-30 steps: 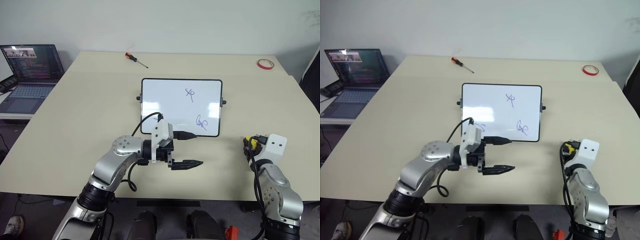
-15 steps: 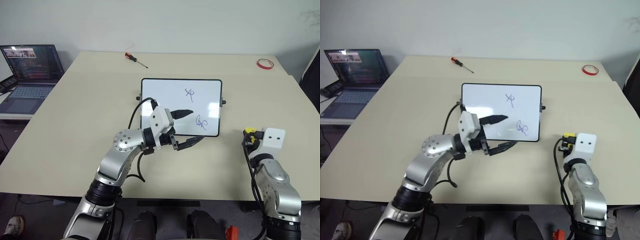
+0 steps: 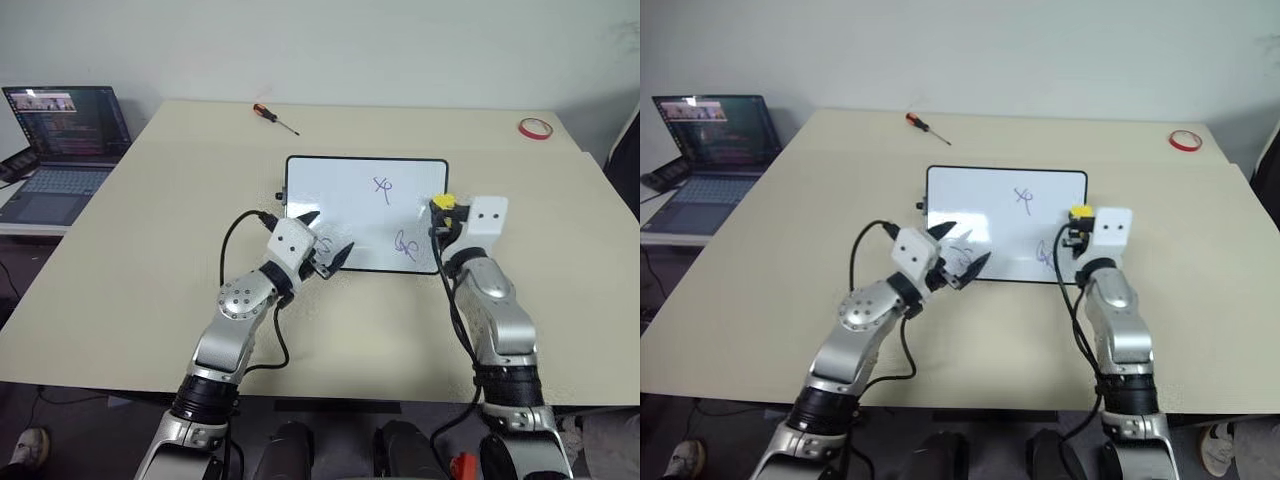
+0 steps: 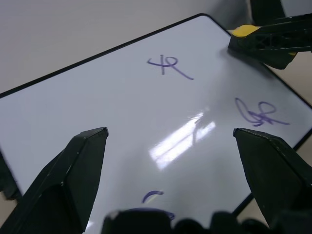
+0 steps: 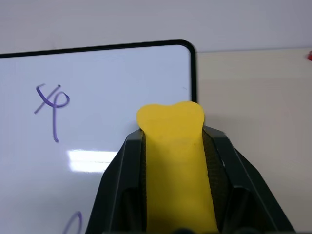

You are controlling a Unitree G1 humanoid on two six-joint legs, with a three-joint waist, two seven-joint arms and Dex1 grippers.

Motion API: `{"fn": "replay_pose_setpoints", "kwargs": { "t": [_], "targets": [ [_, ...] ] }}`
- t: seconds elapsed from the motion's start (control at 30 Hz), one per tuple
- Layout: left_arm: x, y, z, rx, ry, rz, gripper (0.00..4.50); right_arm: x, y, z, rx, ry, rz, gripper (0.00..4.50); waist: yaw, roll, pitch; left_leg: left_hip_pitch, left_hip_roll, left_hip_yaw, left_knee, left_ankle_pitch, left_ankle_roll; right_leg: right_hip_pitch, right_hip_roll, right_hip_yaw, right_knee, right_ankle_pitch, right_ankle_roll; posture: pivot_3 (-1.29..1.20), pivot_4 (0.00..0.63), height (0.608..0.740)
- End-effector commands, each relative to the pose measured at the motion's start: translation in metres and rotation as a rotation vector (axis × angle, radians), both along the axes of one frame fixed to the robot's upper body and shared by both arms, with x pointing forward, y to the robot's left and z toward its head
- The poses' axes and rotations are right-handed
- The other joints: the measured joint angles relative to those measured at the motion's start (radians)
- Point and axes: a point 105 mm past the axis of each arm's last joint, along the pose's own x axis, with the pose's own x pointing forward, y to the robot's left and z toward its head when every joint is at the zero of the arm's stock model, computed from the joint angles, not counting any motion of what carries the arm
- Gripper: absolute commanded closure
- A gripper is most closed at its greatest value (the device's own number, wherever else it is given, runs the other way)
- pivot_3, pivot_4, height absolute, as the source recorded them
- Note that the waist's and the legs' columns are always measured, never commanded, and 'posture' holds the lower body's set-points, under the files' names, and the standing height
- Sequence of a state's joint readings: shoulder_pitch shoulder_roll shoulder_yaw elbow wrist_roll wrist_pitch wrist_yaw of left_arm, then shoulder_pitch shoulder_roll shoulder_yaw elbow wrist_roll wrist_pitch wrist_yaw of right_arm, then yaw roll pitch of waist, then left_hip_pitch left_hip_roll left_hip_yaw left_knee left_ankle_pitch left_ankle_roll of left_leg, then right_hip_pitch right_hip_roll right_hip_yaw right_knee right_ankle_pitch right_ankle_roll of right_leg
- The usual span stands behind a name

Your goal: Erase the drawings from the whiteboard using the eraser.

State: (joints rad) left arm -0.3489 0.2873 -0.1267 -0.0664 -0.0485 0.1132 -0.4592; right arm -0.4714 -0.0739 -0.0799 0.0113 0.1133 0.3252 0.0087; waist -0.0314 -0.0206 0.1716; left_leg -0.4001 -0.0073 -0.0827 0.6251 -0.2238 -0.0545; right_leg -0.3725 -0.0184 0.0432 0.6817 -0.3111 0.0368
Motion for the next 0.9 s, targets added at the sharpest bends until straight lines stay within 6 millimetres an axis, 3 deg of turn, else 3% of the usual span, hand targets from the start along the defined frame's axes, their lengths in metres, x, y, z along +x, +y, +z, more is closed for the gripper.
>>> {"fn": "replay_pose_setpoints", "kwargs": {
  "t": [0.03,0.67,0.9],
  "targets": [
    [0.000,0.004,0.009,-0.006,-0.050,0.021,0.00,0.007,0.019,0.021,-0.011,-0.097,0.066,3.31,-0.001,0.000,0.000,0.000,0.000,0.000,0.000,0.000,0.000,0.000,0.000,0.000,0.000,0.000,0.000,0.00,0.150,0.740],
    [-0.003,-0.009,0.007,-0.019,-0.033,-0.030,0.00,0.030,0.089,0.046,0.020,-0.162,0.212,3.31,-0.003,0.000,0.000,0.000,0.000,0.000,0.000,0.000,0.000,-0.001,0.000,0.000,0.001,0.000,0.000,0.00,0.150,0.740],
    [-0.008,-0.015,0.004,-0.027,-0.016,-0.058,0.00,0.039,0.092,0.035,-0.058,-0.090,0.197,3.31,-0.003,0.000,0.000,0.000,0.000,0.000,0.000,0.000,0.000,-0.001,0.000,0.000,0.001,0.000,0.000,0.00,0.150,0.740]
  ]
}}
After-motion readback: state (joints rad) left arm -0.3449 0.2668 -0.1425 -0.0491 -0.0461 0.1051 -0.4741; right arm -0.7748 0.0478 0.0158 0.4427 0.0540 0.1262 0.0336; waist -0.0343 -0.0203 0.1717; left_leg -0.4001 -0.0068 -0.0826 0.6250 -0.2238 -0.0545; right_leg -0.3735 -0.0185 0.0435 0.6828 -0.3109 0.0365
